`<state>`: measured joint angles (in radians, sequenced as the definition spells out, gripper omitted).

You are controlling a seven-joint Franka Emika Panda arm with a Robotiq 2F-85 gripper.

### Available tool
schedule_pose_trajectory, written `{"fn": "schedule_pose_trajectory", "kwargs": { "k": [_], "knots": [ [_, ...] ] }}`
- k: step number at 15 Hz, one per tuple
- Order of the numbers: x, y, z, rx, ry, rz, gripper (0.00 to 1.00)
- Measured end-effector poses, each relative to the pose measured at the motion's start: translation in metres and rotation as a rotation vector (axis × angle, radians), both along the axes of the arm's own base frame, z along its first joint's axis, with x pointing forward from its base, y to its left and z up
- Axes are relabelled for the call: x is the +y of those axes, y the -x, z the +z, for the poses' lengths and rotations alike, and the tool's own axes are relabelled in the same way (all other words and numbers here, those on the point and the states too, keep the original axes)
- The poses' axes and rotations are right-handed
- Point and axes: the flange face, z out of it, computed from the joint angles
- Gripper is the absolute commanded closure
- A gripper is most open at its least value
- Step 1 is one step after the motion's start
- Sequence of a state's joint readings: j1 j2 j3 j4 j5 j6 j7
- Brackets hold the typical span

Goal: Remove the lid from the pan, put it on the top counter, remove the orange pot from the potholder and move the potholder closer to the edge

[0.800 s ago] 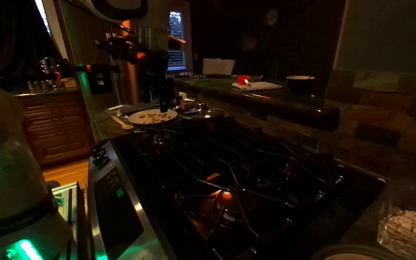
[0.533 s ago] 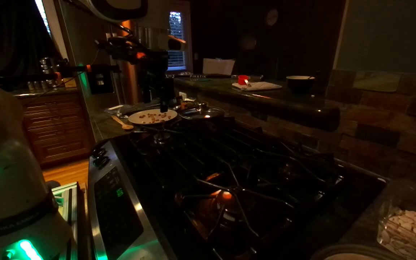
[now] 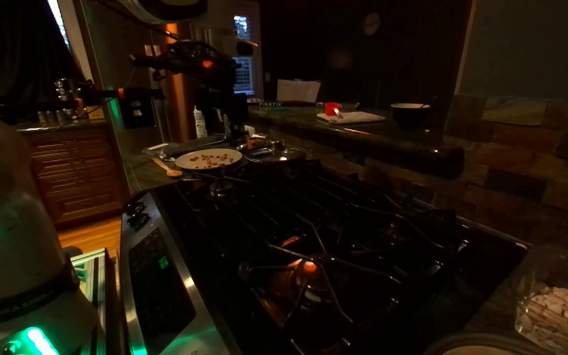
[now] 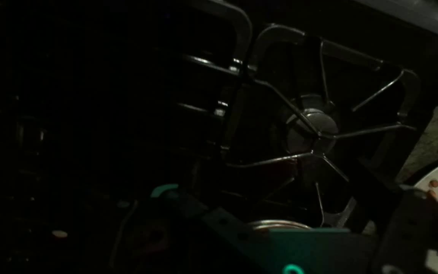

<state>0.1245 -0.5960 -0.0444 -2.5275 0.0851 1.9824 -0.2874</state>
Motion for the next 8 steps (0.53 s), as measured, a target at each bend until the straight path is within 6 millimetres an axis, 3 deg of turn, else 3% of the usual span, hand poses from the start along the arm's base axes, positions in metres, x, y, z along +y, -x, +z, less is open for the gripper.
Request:
{"fn": "schedule_pose_trajectory", "kwargs": {
  "k": [4, 8],
  "knots": [
    [0.047, -0.043, 0.015, -0.011, 0.019, 0.115, 0.0],
    [0.09, -0.084, 0.01, -0.024, 0.035, 0.192, 0.0]
  ]
}}
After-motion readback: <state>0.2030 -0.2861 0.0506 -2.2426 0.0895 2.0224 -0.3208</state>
